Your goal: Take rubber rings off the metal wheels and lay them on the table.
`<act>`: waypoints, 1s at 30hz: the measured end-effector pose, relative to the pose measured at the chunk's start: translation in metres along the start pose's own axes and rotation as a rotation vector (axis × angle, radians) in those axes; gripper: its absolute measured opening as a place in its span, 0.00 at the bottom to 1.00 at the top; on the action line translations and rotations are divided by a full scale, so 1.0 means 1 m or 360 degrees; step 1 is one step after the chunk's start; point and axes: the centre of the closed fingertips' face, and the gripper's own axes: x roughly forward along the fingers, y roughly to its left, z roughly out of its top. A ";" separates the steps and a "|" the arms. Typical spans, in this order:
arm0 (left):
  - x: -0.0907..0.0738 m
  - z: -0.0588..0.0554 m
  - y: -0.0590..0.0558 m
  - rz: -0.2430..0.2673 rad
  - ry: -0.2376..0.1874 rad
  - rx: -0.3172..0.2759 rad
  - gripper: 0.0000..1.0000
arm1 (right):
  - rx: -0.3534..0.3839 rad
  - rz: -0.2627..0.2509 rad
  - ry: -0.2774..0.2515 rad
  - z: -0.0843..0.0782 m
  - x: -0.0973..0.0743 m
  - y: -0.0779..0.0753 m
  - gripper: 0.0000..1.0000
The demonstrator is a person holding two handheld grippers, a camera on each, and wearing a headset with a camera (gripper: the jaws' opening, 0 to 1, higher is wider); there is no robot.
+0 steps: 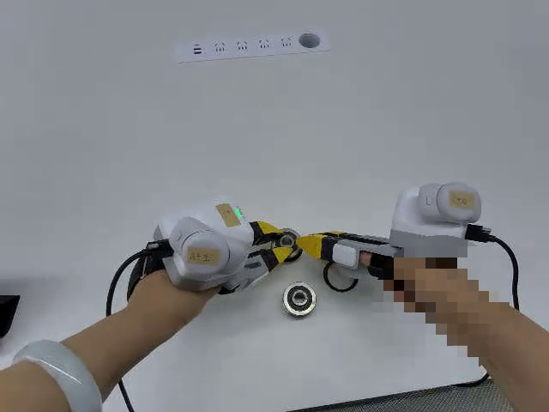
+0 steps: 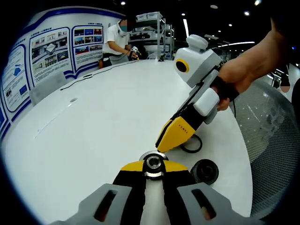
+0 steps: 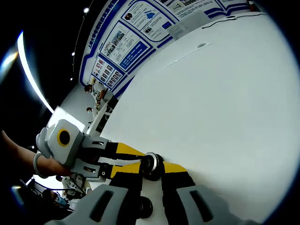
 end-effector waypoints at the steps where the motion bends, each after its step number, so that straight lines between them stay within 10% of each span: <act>1: 0.000 0.000 0.000 0.0001 0.0000 0.0000 0.13 | 0.0001 0.0005 0.0003 0.001 0.002 0.000 0.17; 30: 0.000 0.000 0.000 0.0002 -0.0018 -0.0011 0.13 | 0.0100 0.0114 0.0119 -0.010 0.006 0.000 0.18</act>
